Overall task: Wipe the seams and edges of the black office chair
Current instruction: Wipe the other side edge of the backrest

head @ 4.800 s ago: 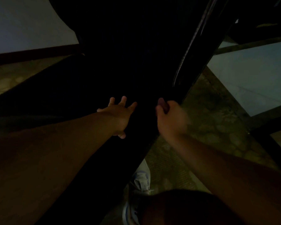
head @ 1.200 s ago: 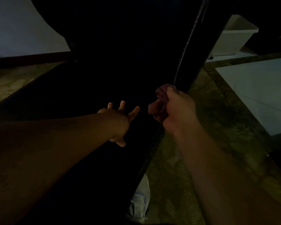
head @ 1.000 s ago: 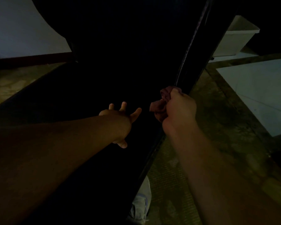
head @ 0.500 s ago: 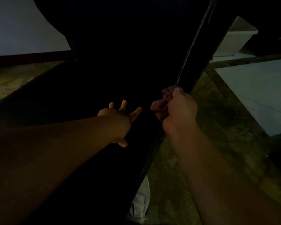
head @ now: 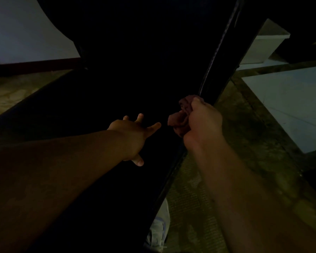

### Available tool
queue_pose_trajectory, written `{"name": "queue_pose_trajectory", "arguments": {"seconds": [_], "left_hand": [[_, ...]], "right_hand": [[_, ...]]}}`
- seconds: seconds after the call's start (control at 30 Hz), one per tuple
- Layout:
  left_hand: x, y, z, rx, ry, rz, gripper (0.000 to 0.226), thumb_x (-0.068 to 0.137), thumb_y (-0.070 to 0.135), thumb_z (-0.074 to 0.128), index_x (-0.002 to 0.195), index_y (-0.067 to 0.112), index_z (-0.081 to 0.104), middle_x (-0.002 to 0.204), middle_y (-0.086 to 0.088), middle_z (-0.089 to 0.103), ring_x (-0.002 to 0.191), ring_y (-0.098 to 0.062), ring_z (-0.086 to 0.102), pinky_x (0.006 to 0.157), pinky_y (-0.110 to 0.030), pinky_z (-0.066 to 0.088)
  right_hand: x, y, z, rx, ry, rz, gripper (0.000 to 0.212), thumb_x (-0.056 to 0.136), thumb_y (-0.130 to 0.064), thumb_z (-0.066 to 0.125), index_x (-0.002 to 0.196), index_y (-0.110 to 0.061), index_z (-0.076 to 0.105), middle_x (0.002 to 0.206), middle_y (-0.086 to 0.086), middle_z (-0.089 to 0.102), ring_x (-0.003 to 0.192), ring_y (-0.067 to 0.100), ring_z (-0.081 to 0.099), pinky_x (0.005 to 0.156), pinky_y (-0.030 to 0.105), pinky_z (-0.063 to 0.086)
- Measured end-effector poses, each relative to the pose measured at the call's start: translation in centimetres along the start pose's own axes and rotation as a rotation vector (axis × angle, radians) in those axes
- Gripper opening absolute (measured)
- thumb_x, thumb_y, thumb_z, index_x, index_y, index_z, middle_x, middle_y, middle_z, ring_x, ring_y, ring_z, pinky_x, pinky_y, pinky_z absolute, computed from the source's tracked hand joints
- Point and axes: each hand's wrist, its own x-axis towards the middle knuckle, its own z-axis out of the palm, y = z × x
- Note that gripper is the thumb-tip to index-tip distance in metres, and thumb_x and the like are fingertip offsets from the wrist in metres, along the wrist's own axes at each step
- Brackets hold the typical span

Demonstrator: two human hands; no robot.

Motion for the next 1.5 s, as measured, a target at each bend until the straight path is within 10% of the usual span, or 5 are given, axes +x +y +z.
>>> {"name": "queue_pose_trajectory", "arguments": {"seconds": [0.97, 1.5], "left_hand": [[0.0, 0.2, -0.1, -0.004, -0.001, -0.002, 0.130, 0.074, 0.062, 0.079, 0.153, 0.047, -0.023, 0.168, -0.011, -0.017, 0.152, -0.048, 0.008, 0.106, -0.054, 0.047], [0.3, 0.1, 0.2, 0.013, 0.004, -0.011, 0.131, 0.074, 0.064, 0.078, 0.150, 0.047, -0.027, 0.167, -0.011, -0.018, 0.151, -0.049, 0.009, 0.108, -0.054, 0.044]], "right_hand": [[-1.6, -0.7, 0.9, -0.036, 0.027, -0.044, 0.018, 0.103, -0.018, 0.048, 0.097, -0.012, 0.063, 0.082, 0.004, 0.066, 0.060, 0.021, 0.058, 0.055, 0.029, 0.045], [-1.7, -0.9, 0.8, 0.018, 0.078, -0.068, 0.017, 0.103, -0.018, 0.048, 0.102, -0.007, 0.060, 0.064, 0.002, 0.066, 0.036, 0.019, 0.053, 0.039, 0.020, 0.037]]}}
